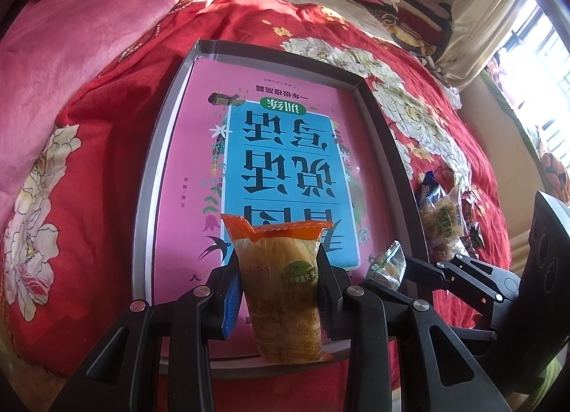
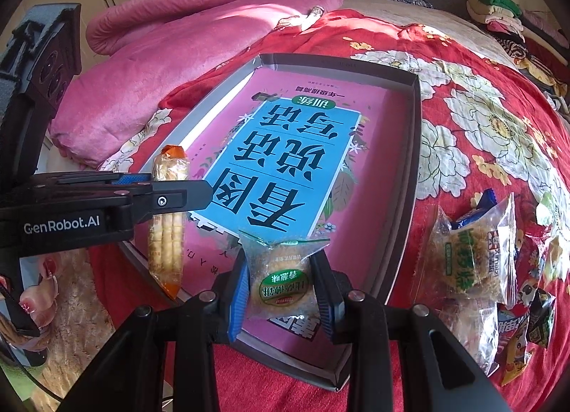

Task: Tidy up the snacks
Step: 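Lower the yellow bag onto the book with the left tool while the right lowers the biscuit packet, then lift both open tools away from the tray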

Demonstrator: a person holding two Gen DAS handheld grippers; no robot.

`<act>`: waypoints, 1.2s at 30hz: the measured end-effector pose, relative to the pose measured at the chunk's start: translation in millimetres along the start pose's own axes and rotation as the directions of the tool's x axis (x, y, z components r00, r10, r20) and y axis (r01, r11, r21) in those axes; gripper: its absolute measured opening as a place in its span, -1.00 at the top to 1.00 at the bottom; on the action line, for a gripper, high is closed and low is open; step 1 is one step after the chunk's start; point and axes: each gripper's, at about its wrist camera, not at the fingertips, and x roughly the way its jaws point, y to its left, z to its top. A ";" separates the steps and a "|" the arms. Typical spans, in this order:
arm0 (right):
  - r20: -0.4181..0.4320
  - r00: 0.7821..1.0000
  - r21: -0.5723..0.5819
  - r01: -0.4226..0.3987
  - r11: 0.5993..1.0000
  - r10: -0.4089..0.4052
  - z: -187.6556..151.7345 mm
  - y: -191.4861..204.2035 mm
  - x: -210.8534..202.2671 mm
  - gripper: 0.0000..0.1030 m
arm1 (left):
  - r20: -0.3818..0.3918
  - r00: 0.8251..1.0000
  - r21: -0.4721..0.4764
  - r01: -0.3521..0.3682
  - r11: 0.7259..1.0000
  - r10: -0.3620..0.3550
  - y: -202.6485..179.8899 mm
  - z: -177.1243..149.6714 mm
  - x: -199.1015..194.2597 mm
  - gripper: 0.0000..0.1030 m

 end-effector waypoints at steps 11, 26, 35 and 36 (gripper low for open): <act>0.030 1.000 0.025 -0.009 1.000 0.008 0.0 -4.3 -11.6 0.28 | 0.001 1.000 0.001 0.009 1.000 -0.009 -0.5 -0.1 -0.5 0.29; 0.078 0.997 0.035 -0.019 0.999 0.017 2.4 -6.3 -27.8 0.20 | 0.045 0.999 -0.001 0.031 1.000 -0.031 -2.3 3.5 -8.5 -0.11; 0.153 0.988 0.023 -0.005 1.000 0.001 6.3 -4.7 -46.8 0.01 | 0.182 0.980 0.039 0.071 0.997 -0.077 -14.0 7.5 -38.1 -0.39; 0.159 0.987 0.024 0.000 1.000 -0.004 6.5 -5.2 -48.2 -0.01 | 0.194 0.978 0.044 0.070 0.997 -0.077 -15.3 8.1 -40.6 -0.42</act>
